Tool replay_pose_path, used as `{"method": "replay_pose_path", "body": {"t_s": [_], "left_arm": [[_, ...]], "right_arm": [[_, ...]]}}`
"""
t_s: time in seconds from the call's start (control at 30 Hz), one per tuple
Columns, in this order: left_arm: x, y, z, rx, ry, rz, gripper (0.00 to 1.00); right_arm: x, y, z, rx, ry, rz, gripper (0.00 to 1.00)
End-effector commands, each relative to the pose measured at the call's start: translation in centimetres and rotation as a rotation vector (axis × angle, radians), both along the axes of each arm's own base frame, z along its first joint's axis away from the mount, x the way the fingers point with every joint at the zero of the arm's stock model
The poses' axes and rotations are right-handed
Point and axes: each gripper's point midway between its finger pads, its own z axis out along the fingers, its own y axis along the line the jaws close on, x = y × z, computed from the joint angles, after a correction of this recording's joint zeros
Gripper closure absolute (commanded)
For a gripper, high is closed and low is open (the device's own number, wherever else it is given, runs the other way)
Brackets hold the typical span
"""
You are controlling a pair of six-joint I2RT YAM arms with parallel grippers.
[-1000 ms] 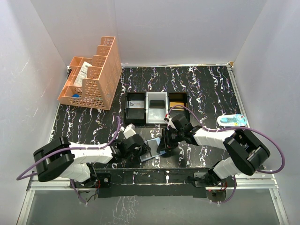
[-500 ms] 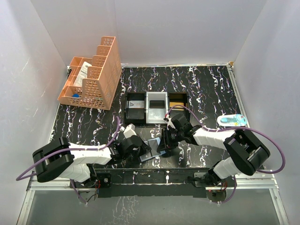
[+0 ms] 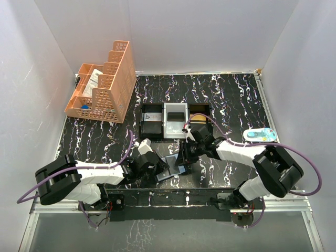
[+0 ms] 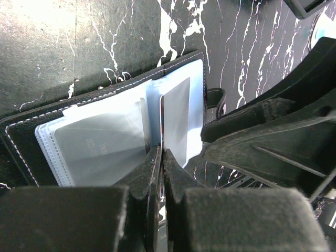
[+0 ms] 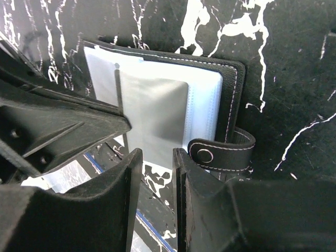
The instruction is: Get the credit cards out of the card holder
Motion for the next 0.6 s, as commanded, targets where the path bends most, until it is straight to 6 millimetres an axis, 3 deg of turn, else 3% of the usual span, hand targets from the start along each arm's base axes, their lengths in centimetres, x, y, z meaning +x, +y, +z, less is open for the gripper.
{"method": "replay_pose_path", "body": {"t_s": [0.0, 0.27, 0.57], "left_arm": [[0.0, 0.1, 0.3, -0.001, -0.014, -0.001, 1.00], [-0.2, 0.4, 0.0, 0.005, -0.007, 0.002, 1.00], [-0.1, 0.5, -0.1, 0.013, -0.007, 0.008, 1.00]], "right_arm": [[1.0, 1.6, 0.5, 0.034, -0.023, 0.020, 0.72], [1.0, 0.9, -1.1, -0.036, -0.006, 0.004, 0.72], [1.5, 2.0, 2.3, 0.008, -0.075, 0.021, 0.72]]}}
